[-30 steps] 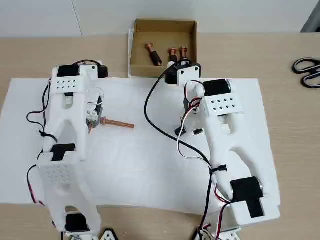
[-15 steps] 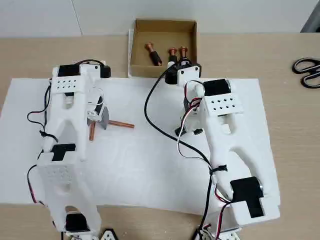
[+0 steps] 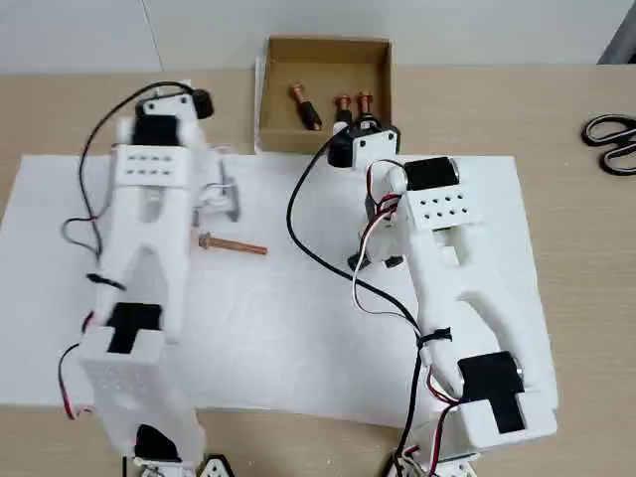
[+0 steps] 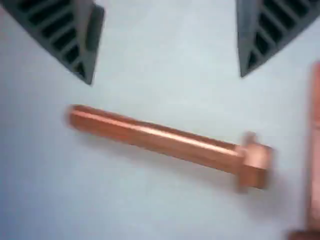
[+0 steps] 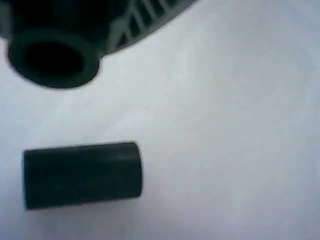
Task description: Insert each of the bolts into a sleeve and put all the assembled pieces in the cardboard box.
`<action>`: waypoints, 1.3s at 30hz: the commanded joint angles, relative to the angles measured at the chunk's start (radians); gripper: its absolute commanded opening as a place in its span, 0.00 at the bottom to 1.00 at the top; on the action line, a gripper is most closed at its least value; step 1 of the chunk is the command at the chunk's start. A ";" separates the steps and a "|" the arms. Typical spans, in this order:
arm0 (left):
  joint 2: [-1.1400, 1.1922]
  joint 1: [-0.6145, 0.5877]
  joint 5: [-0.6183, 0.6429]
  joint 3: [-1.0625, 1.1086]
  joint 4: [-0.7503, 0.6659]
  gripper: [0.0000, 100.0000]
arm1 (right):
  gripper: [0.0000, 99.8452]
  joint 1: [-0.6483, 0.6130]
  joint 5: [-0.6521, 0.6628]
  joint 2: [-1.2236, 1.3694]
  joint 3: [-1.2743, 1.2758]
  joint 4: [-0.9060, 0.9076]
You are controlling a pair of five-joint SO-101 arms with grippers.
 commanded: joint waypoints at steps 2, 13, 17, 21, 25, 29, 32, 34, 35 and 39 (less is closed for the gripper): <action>-0.060 0.092 0.143 0.008 -0.018 0.17 | 0.00 0.005 0.002 -0.064 -0.012 -0.004; 0.115 0.034 0.621 0.012 -0.025 0.14 | 0.00 0.005 0.002 -0.064 -0.012 -0.001; 0.144 0.003 0.677 0.010 -0.028 0.14 | 0.00 0.004 0.002 -0.064 -0.012 -0.005; 0.153 -0.017 0.687 0.007 -0.031 0.14 | 0.00 0.002 0.002 -0.064 -0.012 -0.007; 0.155 -0.018 0.689 0.012 -0.060 0.14 | 0.00 0.002 0.002 -0.064 -0.012 -0.007; 0.176 -0.018 0.690 0.008 -0.081 0.14 | 0.00 0.002 0.002 -0.064 -0.012 -0.004; 0.229 -0.018 0.690 0.005 -0.087 0.14 | 0.00 0.002 0.002 -0.064 -0.012 -0.002; 0.252 -0.018 0.692 0.004 -0.087 0.14 | 0.00 0.004 0.002 -0.064 -0.012 -0.001; 0.256 -0.018 0.692 0.004 -0.087 0.14 | 0.00 0.004 0.002 -0.064 -0.012 0.001; 0.256 -0.018 0.692 0.004 -0.087 0.13 | 0.00 0.002 0.002 -0.064 -0.012 0.001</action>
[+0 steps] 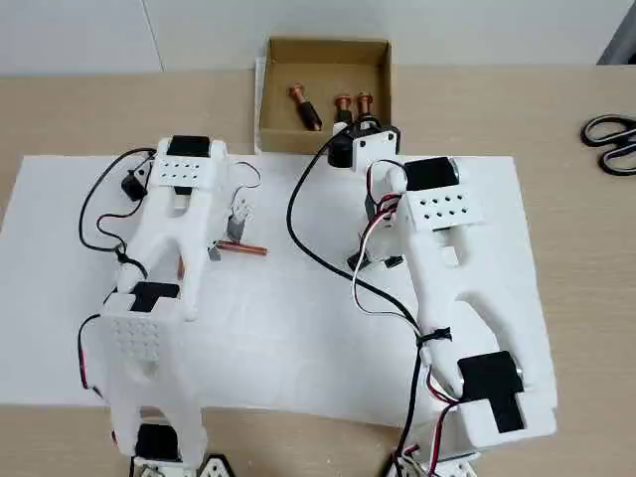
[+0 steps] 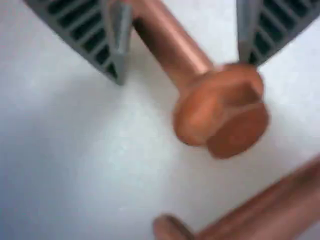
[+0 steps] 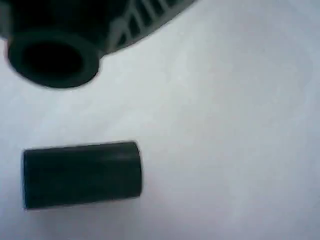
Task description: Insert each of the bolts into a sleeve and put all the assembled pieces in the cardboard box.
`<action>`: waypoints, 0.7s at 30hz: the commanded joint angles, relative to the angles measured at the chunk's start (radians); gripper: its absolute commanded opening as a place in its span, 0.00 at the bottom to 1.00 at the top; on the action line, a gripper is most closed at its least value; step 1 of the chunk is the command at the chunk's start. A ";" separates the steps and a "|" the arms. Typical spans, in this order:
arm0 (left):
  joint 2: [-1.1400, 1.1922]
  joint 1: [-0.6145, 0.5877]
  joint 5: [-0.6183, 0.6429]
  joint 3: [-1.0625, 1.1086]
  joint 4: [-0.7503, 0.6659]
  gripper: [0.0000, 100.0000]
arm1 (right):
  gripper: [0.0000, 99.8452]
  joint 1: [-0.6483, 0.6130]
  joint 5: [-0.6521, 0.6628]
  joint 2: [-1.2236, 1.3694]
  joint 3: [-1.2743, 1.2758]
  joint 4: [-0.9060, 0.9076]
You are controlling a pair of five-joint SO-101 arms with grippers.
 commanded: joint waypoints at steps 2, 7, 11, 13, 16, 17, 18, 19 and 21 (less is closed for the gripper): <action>-0.009 -0.005 0.008 -0.015 -0.005 0.09 | 0.00 0.002 0.002 -0.064 -0.012 0.001; -0.006 -0.003 0.008 -0.015 -0.005 0.01 | 0.00 0.002 0.002 -0.064 -0.012 -0.001; -0.009 0.008 0.000 -0.033 0.005 0.01 | 0.00 0.002 0.002 -0.064 -0.012 -0.001; -0.009 0.015 -0.040 -0.079 0.041 0.01 | 0.00 0.002 0.002 -0.064 -0.012 -0.001; -0.009 0.043 -0.155 -0.185 0.106 0.01 | 0.00 0.002 0.002 -0.064 -0.012 -0.001; -0.009 0.048 -0.213 -0.206 0.104 0.01 | 0.00 0.002 0.002 -0.064 -0.012 -0.001; -0.011 0.049 -0.281 -0.225 0.104 0.01 | 0.00 0.002 0.002 -0.064 -0.012 -0.001; -0.011 0.048 -0.356 -0.248 0.104 0.01 | 0.00 0.002 0.002 -0.064 -0.012 -0.001; -0.011 0.040 -0.526 -0.282 0.104 0.01 | 0.00 0.004 0.002 -0.064 -0.012 0.001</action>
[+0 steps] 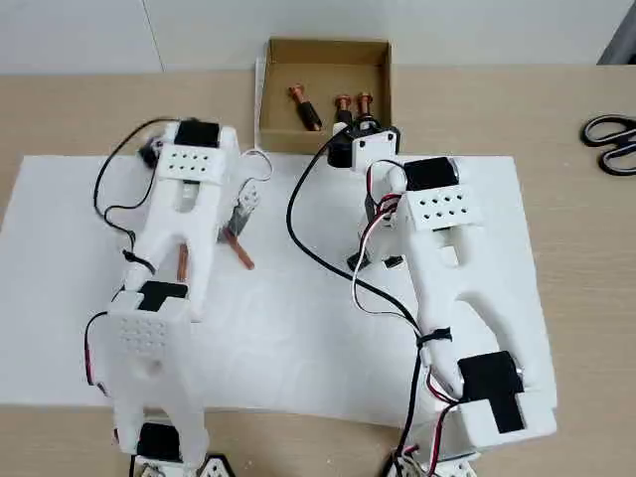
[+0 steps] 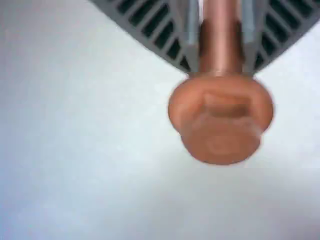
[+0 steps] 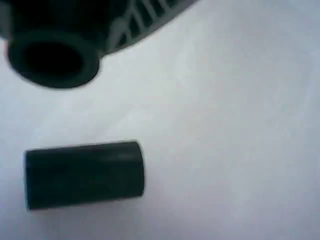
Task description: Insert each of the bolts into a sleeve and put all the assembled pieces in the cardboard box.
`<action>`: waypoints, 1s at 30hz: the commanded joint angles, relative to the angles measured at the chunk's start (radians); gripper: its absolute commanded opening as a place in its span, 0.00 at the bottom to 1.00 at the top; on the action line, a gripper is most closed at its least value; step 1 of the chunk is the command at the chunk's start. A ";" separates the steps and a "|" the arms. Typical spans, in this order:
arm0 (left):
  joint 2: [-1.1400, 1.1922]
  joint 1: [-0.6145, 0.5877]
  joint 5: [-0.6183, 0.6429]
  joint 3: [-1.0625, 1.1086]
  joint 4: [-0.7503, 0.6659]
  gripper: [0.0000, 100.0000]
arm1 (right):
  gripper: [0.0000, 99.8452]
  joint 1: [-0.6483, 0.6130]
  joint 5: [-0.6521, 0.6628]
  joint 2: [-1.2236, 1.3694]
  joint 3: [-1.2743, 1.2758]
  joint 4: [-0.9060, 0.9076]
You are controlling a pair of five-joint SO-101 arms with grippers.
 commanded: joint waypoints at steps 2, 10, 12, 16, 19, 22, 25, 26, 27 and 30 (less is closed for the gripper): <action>-0.017 -0.005 -0.385 -0.085 0.025 0.01 | 0.00 0.007 0.002 -0.064 -0.012 0.001; 0.003 -0.003 -0.755 -0.073 0.021 0.01 | 0.00 0.007 0.003 -0.064 -0.012 0.002; 0.026 -0.005 -0.758 -0.071 0.021 0.01 | 0.00 0.007 0.003 -0.064 -0.012 0.002; 0.092 -0.005 -0.758 -0.071 0.003 0.01 | 0.00 0.007 0.003 -0.064 -0.012 0.002; 0.120 -0.014 -0.753 -0.073 -0.025 0.04 | 0.00 0.007 0.003 -0.064 -0.012 0.002; 0.120 -0.021 -0.753 -0.091 -0.031 0.08 | 0.00 0.007 0.003 -0.064 -0.012 0.002; 0.120 -0.025 -0.752 -0.122 -0.021 0.08 | 0.00 0.007 0.003 -0.064 -0.011 0.002; 0.120 -0.025 -0.752 -0.134 -0.014 0.08 | 0.00 0.007 0.003 -0.064 -0.011 0.002; 0.120 -0.025 -0.752 -0.145 -0.009 0.08 | 0.00 0.007 0.003 -0.064 -0.011 0.002; 0.123 -0.025 -0.752 -0.159 -0.008 0.08 | 0.00 0.007 0.003 -0.064 -0.011 0.002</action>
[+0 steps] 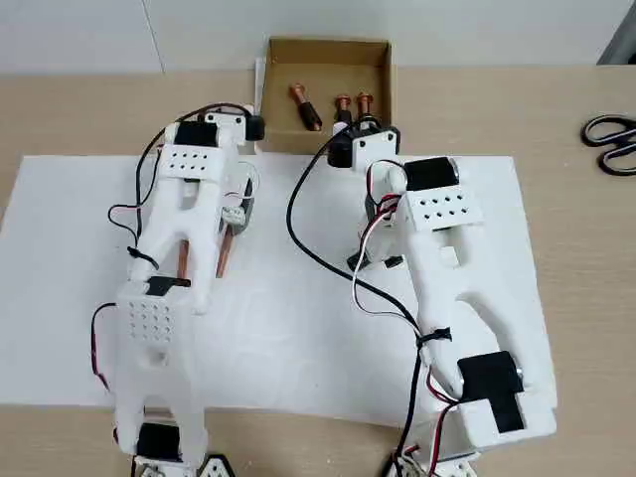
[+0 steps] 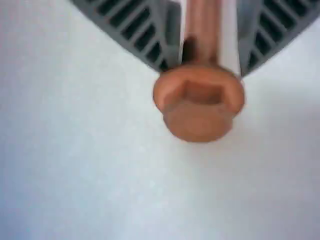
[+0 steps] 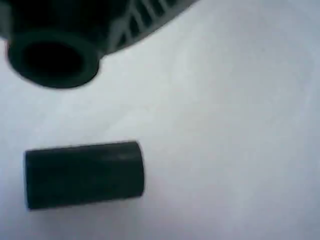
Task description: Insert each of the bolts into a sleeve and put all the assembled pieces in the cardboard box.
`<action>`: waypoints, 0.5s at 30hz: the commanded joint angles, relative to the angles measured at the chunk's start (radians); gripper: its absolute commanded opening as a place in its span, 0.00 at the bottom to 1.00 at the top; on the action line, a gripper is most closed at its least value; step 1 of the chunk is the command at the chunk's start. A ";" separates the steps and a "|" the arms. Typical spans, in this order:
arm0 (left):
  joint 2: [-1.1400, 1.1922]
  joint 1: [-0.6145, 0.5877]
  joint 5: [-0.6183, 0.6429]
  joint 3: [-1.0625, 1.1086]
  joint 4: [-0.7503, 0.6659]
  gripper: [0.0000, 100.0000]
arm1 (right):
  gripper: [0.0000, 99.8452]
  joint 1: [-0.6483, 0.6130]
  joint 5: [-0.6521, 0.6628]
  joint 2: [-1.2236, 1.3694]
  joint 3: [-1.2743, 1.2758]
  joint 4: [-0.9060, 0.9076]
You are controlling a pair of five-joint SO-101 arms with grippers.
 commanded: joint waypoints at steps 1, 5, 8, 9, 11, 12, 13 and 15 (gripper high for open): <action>-0.006 -0.005 -0.002 -0.044 0.005 0.08 | 0.00 0.007 0.002 -0.064 -0.011 0.002; 0.014 -0.005 -0.002 -0.041 0.002 0.08 | 0.00 0.007 0.002 -0.064 -0.011 0.001; 0.046 -0.005 -0.002 -0.045 0.002 0.08 | 0.00 0.007 0.002 -0.064 -0.011 -0.002; 0.057 -0.005 -0.002 -0.047 0.002 0.08 | 0.00 0.007 0.002 -0.064 -0.011 -0.002; 0.077 -0.005 -0.002 -0.061 0.002 0.08 | 0.00 0.007 0.002 -0.064 -0.011 -0.002; 0.086 -0.005 -0.002 -0.071 0.002 0.08 | 0.00 0.007 0.002 -0.064 -0.011 -0.004; 0.095 -0.005 0.000 -0.085 0.002 0.08 | 0.00 0.007 0.002 -0.064 -0.011 -0.004; 0.110 -0.003 0.015 -0.110 0.003 0.08 | 0.00 0.007 0.002 -0.064 -0.011 -0.004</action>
